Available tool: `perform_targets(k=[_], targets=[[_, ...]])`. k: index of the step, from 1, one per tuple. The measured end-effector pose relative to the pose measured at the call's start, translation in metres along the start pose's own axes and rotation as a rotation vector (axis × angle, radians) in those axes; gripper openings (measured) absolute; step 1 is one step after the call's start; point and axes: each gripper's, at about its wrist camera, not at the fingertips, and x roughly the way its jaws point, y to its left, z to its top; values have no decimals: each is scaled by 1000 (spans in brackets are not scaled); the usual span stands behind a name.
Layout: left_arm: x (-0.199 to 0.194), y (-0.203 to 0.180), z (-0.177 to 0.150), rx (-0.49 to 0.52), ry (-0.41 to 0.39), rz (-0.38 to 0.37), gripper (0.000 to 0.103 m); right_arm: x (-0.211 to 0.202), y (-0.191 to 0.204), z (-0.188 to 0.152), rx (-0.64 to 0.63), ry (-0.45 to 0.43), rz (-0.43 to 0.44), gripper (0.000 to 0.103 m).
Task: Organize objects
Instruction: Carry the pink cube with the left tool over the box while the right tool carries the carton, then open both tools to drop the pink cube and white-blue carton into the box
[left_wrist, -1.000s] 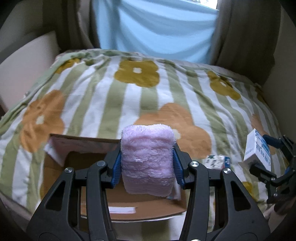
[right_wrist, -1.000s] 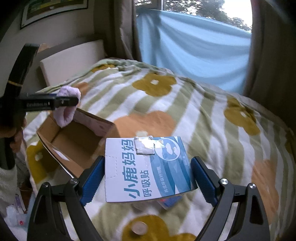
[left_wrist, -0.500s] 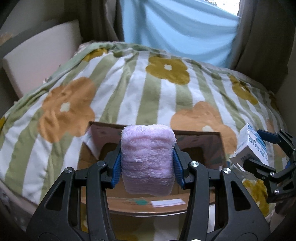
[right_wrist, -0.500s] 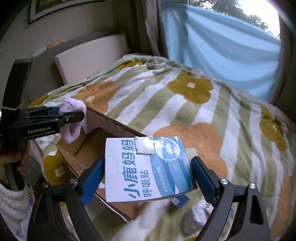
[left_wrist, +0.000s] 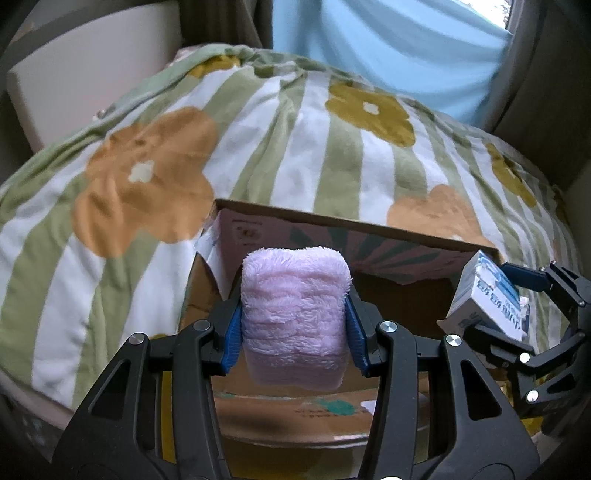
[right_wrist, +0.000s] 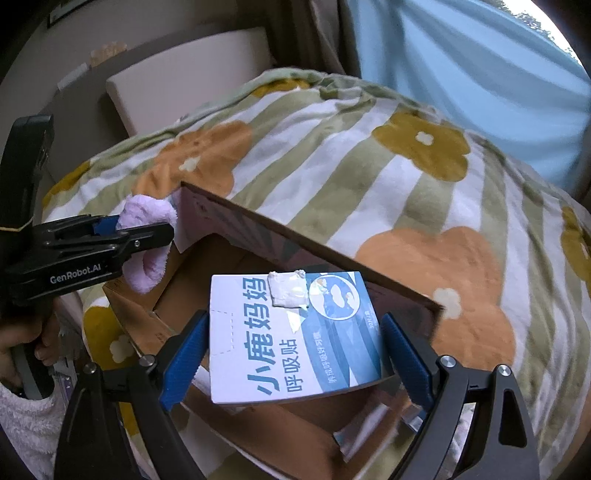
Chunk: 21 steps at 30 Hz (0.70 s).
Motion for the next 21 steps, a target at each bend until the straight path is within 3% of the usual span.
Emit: perform_targets(k=[7,21], targets=[[21,7,-3,-16,26,-19,43,28,5,1,-1,53,-7,90],[36,3,-6,-6,68,-22,43,42,10,-1,-60,84,-10,90]])
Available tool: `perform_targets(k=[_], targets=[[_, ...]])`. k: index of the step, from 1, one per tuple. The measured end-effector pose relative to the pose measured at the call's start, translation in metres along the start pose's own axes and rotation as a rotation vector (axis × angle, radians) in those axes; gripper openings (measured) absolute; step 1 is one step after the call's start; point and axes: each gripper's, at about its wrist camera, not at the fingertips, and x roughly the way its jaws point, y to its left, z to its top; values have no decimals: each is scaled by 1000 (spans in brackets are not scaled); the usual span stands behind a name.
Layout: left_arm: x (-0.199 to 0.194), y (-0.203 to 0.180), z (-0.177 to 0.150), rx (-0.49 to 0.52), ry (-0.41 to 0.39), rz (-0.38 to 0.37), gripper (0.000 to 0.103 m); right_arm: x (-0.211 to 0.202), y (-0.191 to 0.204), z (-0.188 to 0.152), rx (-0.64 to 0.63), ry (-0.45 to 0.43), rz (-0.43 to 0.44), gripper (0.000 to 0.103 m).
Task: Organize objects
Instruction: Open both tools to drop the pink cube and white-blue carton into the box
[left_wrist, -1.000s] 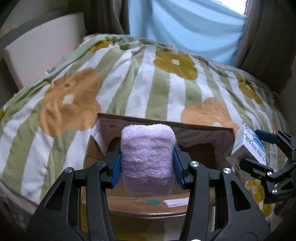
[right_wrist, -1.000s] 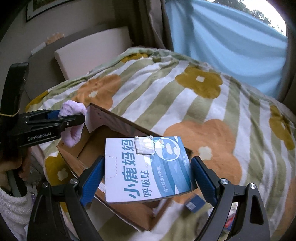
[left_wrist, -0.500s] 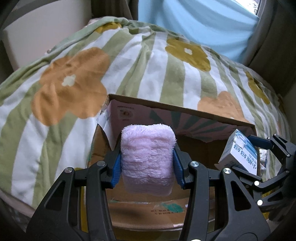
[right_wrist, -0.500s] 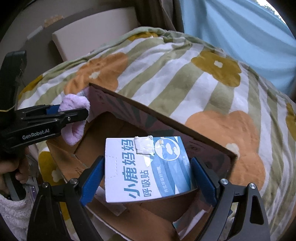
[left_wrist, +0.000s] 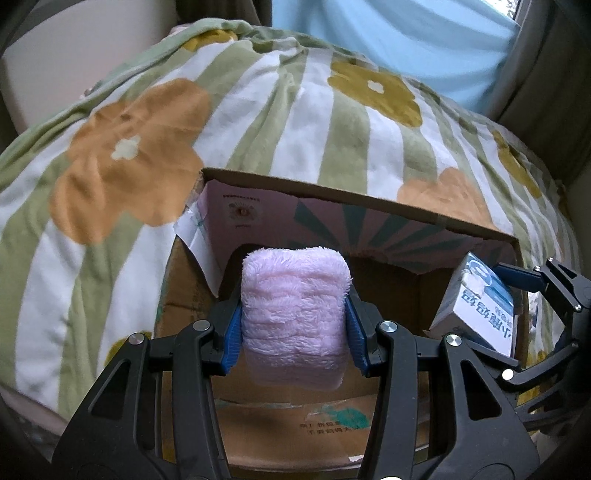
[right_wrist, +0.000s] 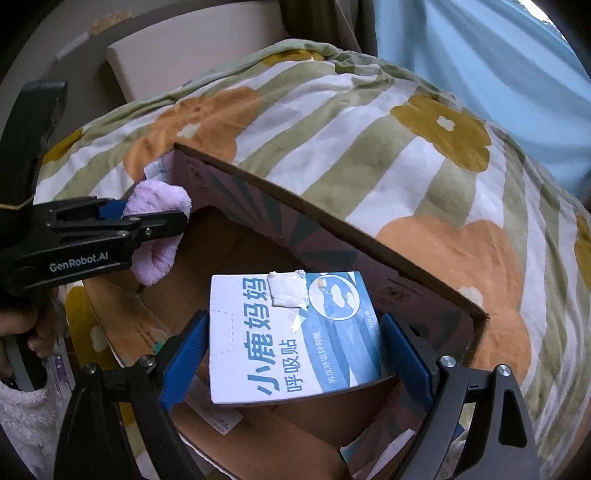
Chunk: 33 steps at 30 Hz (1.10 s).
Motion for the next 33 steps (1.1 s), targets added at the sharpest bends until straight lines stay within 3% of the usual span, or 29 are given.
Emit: perform_targets(k=[3,5,6,7,8,11,33], targets=[[-1,-1,-1,-1,-1,5,45,5,1,-2,-9,10,13,90],[-2,-3,0,11,1,11,52,7,2,-4,-7,23,36,90],[-3,-3,0,15,1,22,68,7,3,-4,-9,30,48,91],[-4,-4,1,18,-2,39,94,8,4,-5,-12,38,56,91],[-6,-4,1,19,-9,56,103,9,5,-5,-16,44,59,91],[-17,-4,1,13,-41,47,103,8,8,-8,-32,50,57,103],[-46,-18,-8,27,-65,10,103,-21,12,-18,-24,-23,22,103]])
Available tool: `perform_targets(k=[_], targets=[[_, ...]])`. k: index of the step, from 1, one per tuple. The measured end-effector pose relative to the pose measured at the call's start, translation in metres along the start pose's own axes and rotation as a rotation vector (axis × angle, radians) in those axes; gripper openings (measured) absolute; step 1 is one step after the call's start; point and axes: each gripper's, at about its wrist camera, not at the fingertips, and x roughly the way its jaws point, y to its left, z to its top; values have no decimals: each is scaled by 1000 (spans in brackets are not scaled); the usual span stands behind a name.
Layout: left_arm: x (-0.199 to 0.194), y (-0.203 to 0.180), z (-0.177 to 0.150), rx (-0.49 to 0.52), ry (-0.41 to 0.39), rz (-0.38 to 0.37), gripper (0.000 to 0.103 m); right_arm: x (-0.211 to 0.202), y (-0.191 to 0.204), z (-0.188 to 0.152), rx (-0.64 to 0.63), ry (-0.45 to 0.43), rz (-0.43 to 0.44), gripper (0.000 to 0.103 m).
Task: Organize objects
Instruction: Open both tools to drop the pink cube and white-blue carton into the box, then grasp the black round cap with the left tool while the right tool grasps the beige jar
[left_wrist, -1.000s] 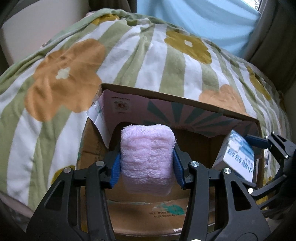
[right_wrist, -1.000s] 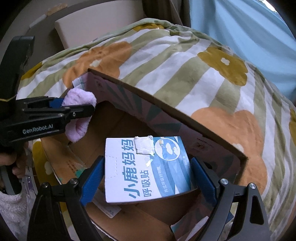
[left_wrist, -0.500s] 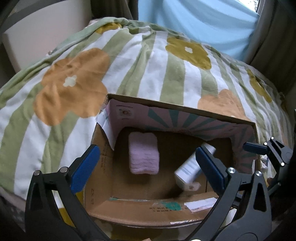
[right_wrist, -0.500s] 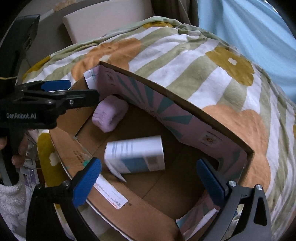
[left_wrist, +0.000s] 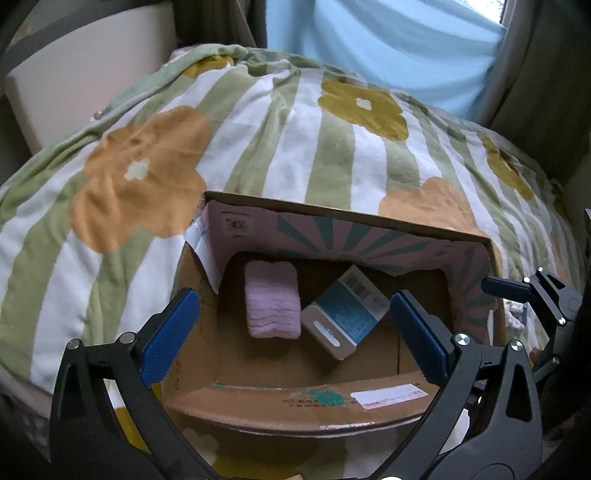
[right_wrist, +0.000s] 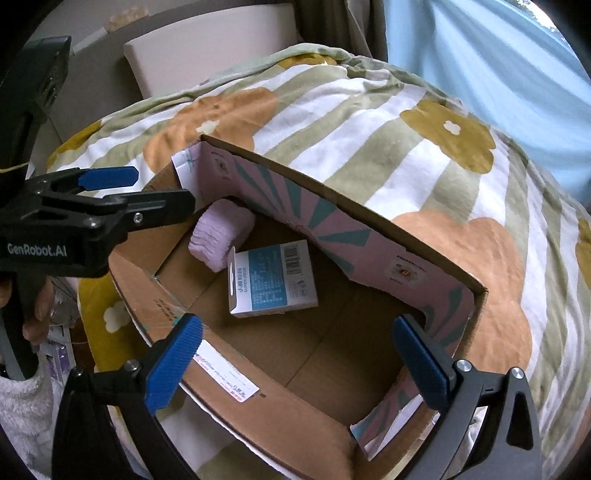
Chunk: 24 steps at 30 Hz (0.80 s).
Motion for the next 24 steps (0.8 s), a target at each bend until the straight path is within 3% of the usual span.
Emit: perform_targets(k=[9,24], targets=[[-4,-2,-7,-11,3,-21,103,-12,3,-5,-10,-19,-22,103],[-43,-33,-5,26,-55,-44,103,-57,-13,-17,16,-83,-57,103]])
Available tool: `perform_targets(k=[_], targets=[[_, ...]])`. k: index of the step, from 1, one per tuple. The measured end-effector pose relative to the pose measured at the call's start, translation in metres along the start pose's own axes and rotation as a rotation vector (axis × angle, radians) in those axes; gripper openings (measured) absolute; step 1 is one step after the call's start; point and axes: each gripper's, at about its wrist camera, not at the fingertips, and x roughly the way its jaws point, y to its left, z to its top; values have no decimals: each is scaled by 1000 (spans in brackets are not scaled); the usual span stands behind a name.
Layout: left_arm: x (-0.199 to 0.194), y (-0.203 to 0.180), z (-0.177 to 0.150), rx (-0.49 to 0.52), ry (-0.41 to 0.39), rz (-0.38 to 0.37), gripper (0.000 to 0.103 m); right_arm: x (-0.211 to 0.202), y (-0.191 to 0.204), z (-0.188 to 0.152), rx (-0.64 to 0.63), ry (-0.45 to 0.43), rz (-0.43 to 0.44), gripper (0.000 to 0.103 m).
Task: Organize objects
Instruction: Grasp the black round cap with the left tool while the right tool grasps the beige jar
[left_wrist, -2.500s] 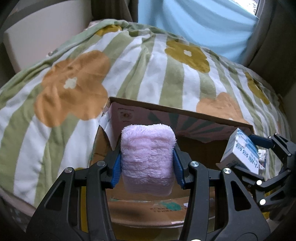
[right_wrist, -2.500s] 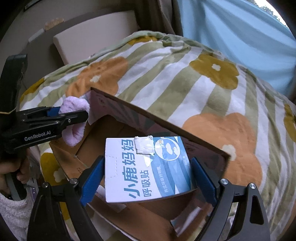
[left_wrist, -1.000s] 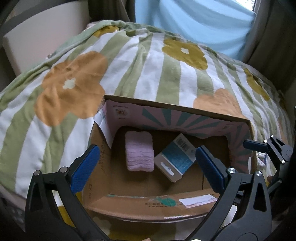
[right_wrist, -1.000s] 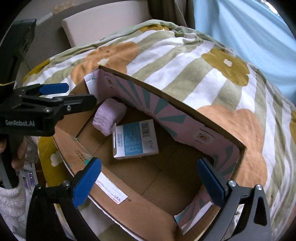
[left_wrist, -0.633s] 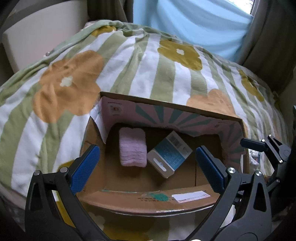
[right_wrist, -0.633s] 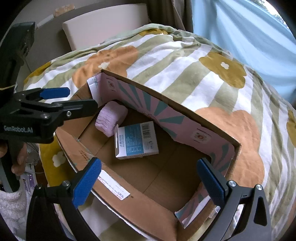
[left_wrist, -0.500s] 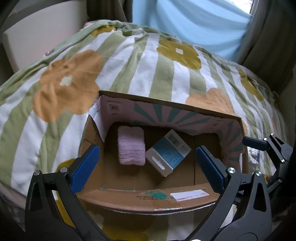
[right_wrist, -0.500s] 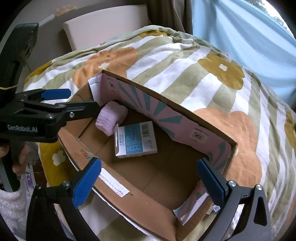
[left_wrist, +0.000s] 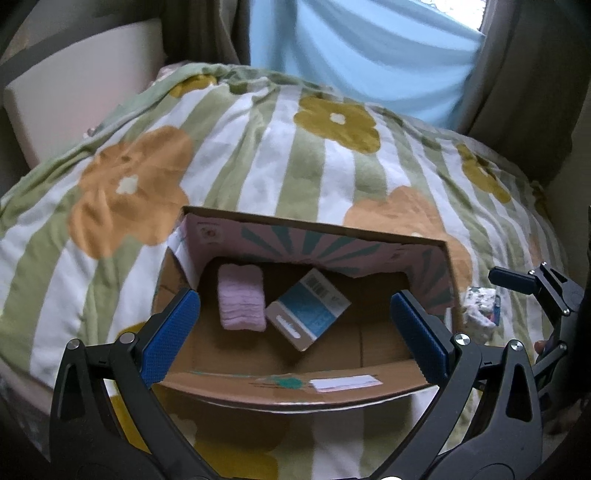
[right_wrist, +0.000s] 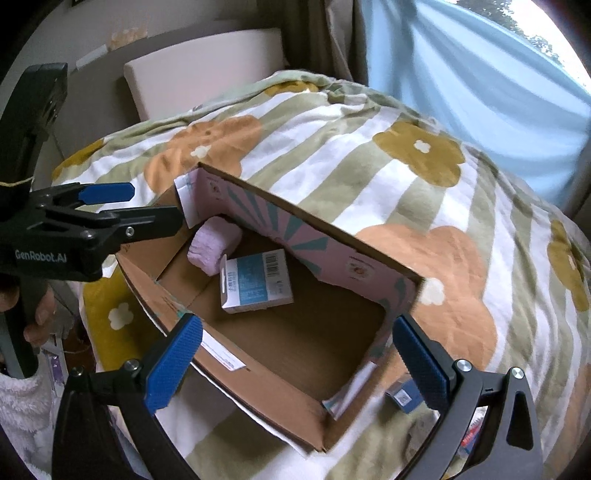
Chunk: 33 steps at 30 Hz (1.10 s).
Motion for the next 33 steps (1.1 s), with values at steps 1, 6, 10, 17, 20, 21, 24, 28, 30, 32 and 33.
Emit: perform_targets(k=[1,6,10,17,20,21,24,28,30,32,33], targets=[[-2,-5,0,5,-2,-2,103,-6,-3,-1,4,-6,-5,103],[-13,-35,0,40,-10,-20,103,-32,-18,-7,23,-44,-27,103],[-23,-64,-3,86,-26,-43,103,-56,-34,-14,51,-70,-50,103],[-36,-112,-12,145,-48,-94,103,-99,-65,-32,46,-106,-147,103],[-42,-132,-22,169,-62,-118,103,-110,-82,-45,67,-108,-163,103],[-45,-139,-27,175,-67,-134,103,-114,-89,-51,73,-112,-164,103],[-52,-159,-42,198,-79,-179,103,-120,-103,-66,82,-116,-167,103],[-58,-187,-65,258,-90,-227,103,-127,-119,-91,88,-115,-162,103],[-58,-202,-80,295,-85,-262,103,-128,-125,-102,91,-109,-156,103],[-53,-217,-98,343,-70,-277,103,-127,-131,-114,95,-96,-149,103],[-50,-224,-109,373,-60,-283,103,-125,-134,-122,97,-88,-147,103]])
